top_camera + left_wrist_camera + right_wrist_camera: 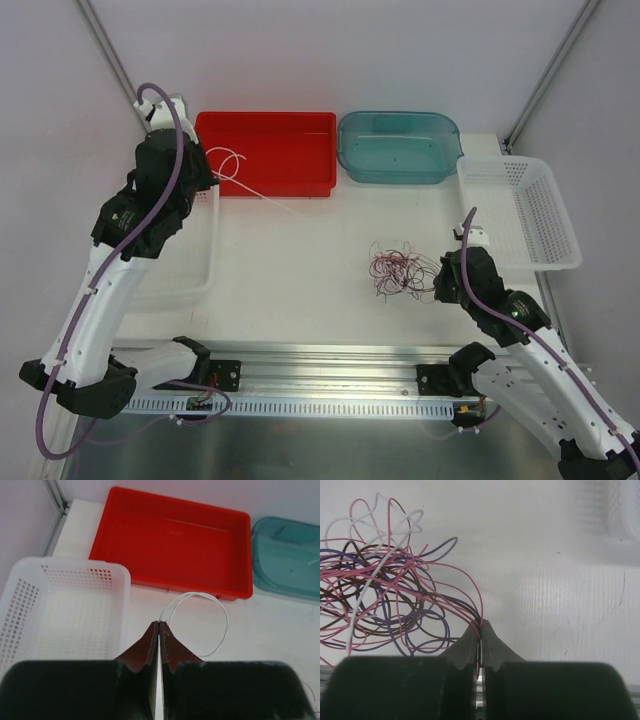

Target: Untangle the cables

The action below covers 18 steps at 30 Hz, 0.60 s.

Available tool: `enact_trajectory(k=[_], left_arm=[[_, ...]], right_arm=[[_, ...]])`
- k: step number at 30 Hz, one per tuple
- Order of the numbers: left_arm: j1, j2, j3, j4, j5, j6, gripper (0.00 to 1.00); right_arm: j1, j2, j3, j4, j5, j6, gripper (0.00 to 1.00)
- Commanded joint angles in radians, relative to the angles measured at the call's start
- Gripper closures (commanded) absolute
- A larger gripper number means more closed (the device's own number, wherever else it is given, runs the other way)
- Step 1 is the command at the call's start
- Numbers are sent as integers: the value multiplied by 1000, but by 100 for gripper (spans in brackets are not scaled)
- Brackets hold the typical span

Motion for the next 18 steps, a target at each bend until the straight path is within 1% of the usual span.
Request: enact_trajectory(k=[1, 5, 6, 7, 8, 11, 13, 14, 15, 18], left_arm=[[20, 28, 132, 4, -91, 115, 100], [44, 61, 189, 6, -143, 168, 100], [46, 63, 193, 4, -133, 166, 100], [46, 60, 188, 4, -113, 162, 100], [46, 55, 180, 6, -61, 143, 100], [46, 57, 130, 6, -39, 123, 100], [46, 52, 96, 8, 6, 111, 100], [46, 52, 90, 9, 39, 94, 100], [46, 54, 85, 17, 103, 90, 100], [46, 72, 107, 20, 158, 79, 100]], right_arm=[[-21, -11, -11, -11, 2, 7, 99], [-41, -7, -28, -8, -10, -5, 99], [-52, -5, -42, -7, -21, -8, 99], [-57, -2, -50, 3, -28, -8, 99], [-63, 0, -59, 7, -54, -3, 99], [-81, 6, -88, 32, -93, 4, 99], [-84, 9, -100, 44, -107, 6, 99], [-84, 10, -103, 53, -129, 6, 99], [-86, 12, -108, 62, -148, 1, 99], [-86, 20, -117, 107, -218, 1, 99]])
